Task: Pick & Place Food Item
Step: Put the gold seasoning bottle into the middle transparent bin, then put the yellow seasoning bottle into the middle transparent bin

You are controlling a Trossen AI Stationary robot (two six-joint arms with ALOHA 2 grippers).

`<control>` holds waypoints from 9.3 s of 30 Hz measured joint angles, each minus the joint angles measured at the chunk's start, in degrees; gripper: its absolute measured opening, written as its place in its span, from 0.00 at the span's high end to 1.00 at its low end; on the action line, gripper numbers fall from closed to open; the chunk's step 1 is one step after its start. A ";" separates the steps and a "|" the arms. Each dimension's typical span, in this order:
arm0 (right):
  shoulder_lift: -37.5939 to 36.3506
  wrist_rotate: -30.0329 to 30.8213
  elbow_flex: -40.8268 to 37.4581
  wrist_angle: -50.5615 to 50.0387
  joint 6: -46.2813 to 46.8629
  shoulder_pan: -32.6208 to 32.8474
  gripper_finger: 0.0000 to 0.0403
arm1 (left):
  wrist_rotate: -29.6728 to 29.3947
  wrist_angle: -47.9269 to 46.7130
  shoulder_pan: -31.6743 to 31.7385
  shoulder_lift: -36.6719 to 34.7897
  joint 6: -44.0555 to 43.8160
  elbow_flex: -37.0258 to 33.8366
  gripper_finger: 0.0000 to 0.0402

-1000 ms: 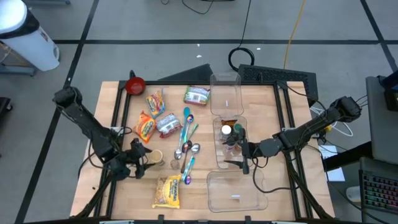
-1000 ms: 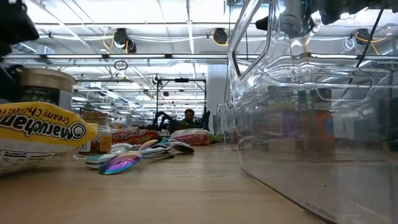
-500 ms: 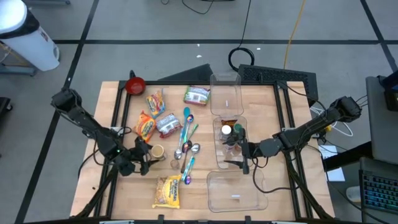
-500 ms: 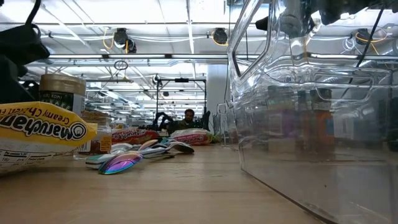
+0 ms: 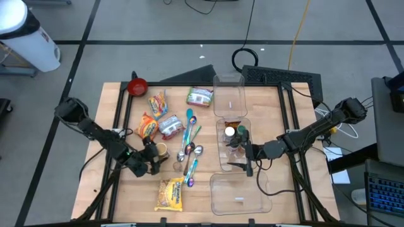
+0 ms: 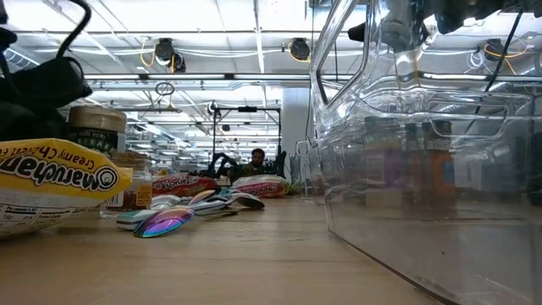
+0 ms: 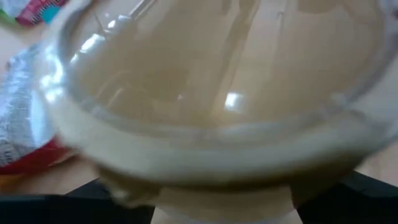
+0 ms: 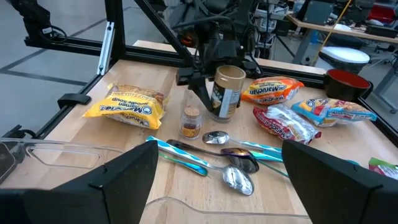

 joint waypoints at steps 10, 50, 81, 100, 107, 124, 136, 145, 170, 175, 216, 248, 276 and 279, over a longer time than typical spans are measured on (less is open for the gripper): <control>0.00 0.00 0.00 0.00 0.00 -0.01 0.17 | 4.25 0.47 4.08 -7.82 2.01 1.56 0.30; 5.31 -0.13 22.17 -24.17 -5.45 -0.22 0.12 | 22.64 -9.11 20.59 25.95 43.19 55.43 0.30; 16.48 -9.05 29.16 -26.92 -1.08 -6.58 0.35 | 24.77 -9.97 21.64 25.81 41.90 55.52 0.29; 1.72 -4.32 24.39 -38.48 5.44 -2.07 0.35 | 24.79 -11.58 19.72 14.67 42.68 52.23 0.09; -8.23 0.63 13.16 -38.68 13.71 4.12 0.35 | 24.37 -3.50 20.26 10.72 42.16 44.81 0.08; -12.00 3.20 -2.09 -32.03 19.07 5.79 0.35 | 24.55 0.96 22.32 9.20 38.84 39.87 0.08; -12.02 3.13 -7.17 -29.42 21.49 7.41 0.35 | 24.79 0.79 21.99 9.20 39.06 39.87 0.08; -12.00 2.95 -9.33 -28.92 22.98 7.41 0.35 | 24.79 0.68 21.99 9.20 38.77 39.87 0.09; -15.85 0.58 -12.63 -22.91 21.28 7.39 0.24 | 24.79 0.36 22.01 9.22 37.77 39.87 0.10; -20.31 1.18 -12.63 -21.40 19.10 7.39 0.24 | 24.79 0.23 22.01 9.22 37.76 39.87 0.10; -19.27 -7.56 -12.52 19.86 -5.71 7.39 0.24 | 28.67 -43.54 12.26 16.48 6.86 43.93 0.09; -15.88 -3.97 -12.43 21.62 -5.92 7.33 0.24 | 30.77 -48.03 15.53 19.13 13.90 52.12 0.55; 24.94 -6.41 13.15 15.63 -1.18 -8.23 0.24 | 24.71 -48.34 18.32 19.46 30.66 71.56 0.55; 25.91 -7.81 13.14 17.89 -2.21 -8.16 0.25 | 24.72 -48.15 18.39 19.47 30.66 71.56 0.55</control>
